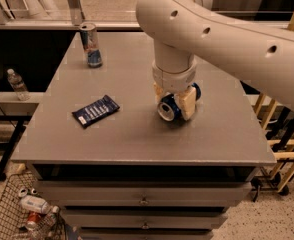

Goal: Knock pepsi can over

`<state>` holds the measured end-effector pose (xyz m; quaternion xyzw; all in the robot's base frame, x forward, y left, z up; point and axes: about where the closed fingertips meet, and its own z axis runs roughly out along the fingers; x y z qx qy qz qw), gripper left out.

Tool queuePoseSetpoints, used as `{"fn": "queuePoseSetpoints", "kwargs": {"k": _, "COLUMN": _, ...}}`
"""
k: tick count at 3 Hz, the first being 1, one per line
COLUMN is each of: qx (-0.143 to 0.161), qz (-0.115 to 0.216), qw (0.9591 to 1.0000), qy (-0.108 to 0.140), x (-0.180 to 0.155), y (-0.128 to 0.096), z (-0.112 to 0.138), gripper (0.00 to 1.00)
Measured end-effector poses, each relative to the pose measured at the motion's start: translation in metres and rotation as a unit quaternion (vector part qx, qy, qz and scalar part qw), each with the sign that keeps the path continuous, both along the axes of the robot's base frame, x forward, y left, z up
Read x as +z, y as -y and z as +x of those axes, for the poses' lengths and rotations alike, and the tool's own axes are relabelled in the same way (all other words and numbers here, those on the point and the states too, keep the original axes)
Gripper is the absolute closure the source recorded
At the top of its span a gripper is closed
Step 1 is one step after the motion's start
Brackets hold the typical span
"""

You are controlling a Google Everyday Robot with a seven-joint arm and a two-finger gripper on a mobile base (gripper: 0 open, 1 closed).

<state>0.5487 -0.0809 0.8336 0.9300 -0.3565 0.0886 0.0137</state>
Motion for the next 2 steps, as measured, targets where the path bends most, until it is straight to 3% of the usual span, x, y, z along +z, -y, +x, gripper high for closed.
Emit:
{"fn": "queuePoseSetpoints", "kwargs": {"k": 1, "qx": 0.0, "qz": 0.001, "qw": 1.0, "qy": 0.001, "x": -0.0002, "y": -0.0003, "z": 0.0004, "gripper": 0.0}}
{"fn": "queuePoseSetpoints", "kwargs": {"k": 2, "qx": 0.0, "qz": 0.001, "qw": 1.0, "qy": 0.001, "x": -0.0002, "y": -0.0003, "z": 0.0004, "gripper": 0.0}}
